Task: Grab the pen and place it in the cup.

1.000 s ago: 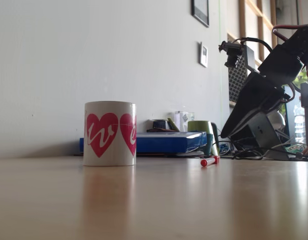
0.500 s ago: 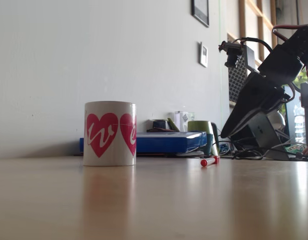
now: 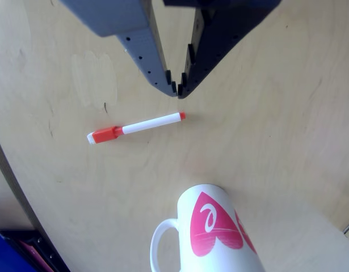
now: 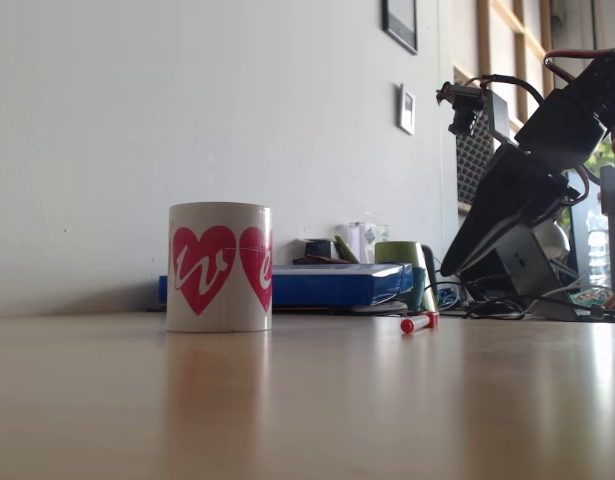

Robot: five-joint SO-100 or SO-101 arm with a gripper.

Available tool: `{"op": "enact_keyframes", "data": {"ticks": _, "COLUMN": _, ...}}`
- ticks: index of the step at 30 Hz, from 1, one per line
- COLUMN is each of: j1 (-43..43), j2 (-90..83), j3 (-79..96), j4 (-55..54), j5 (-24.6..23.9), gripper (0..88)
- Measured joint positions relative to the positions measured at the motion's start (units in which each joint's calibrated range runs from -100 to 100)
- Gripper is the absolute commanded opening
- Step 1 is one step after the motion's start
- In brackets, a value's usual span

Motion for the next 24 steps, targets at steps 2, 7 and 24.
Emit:
{"op": "enact_keyframes", "data": {"ticks": 2, "j1": 0.0, "j2": 0.0, "j3": 0.0, "j4": 0.0, "j5": 0.0, "gripper": 1.0}}
{"op": "enact_keyframes", "data": {"ticks": 7, "j1": 0.0, "j2": 0.0, "j3": 0.0, "j4": 0.0, "j5": 0.0, "gripper": 1.0}}
{"op": "enact_keyframes", "data": {"ticks": 24, "j1": -0.4, "j2": 0.0, "j3": 0.0, "j4": 0.0, "j5": 0.0, "gripper": 1.0}}
